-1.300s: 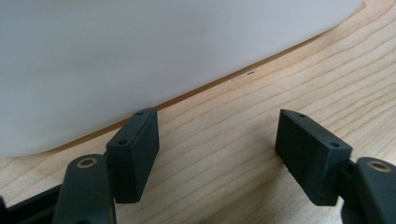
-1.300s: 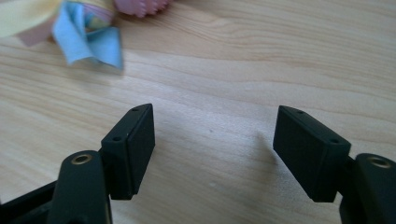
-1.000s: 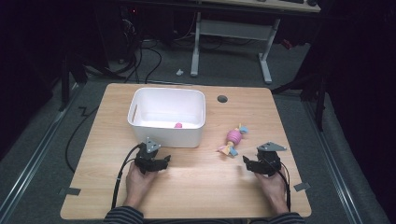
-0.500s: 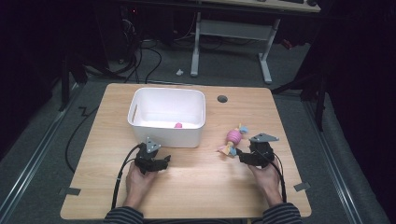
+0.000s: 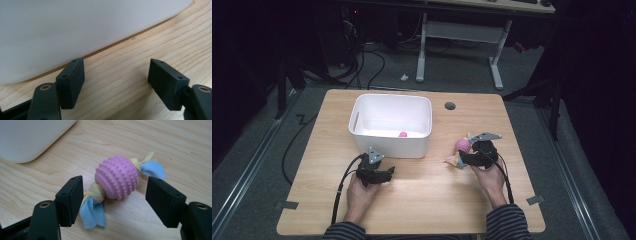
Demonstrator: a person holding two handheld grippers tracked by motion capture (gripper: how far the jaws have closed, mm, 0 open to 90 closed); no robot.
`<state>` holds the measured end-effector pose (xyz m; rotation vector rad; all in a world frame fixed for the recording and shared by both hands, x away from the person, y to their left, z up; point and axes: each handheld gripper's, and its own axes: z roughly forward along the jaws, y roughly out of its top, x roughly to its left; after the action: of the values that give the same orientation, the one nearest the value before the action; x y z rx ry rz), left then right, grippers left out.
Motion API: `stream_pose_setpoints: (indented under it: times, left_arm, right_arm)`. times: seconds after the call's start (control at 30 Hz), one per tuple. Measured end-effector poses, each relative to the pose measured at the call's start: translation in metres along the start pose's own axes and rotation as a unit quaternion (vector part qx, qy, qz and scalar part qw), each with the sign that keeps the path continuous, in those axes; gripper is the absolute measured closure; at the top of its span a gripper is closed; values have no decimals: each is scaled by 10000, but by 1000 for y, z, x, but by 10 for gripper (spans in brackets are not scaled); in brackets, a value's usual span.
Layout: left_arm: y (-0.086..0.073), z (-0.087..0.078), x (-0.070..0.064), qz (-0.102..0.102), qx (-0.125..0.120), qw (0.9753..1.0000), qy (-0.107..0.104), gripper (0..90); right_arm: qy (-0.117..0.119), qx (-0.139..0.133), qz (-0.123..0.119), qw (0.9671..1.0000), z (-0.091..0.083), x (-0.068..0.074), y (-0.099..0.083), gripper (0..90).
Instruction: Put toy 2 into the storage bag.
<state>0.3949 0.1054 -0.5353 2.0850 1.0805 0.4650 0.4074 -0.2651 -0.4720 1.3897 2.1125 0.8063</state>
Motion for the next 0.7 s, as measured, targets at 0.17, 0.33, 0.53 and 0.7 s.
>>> stream_pose_setpoints:
  times: [0.17,0.33,0.53,0.7]
  left_arm:
    - [0,0,0,-5,-9,10000,-5,293]
    - [0,0,0,11,2,10000,-9,293]
    - [0,0,0,15,1,10000,-11,293]
    - [0,0,0,24,0,10000,-10,292]
  right_arm:
    - [47,49,44,10000,6,-1,7,299]
    - [65,173,26,9998,12,-1,14,295]
    - [-10,255,80,9996,20,-4,17,293]
    - [31,481,228,9986,30,-10,14,272]
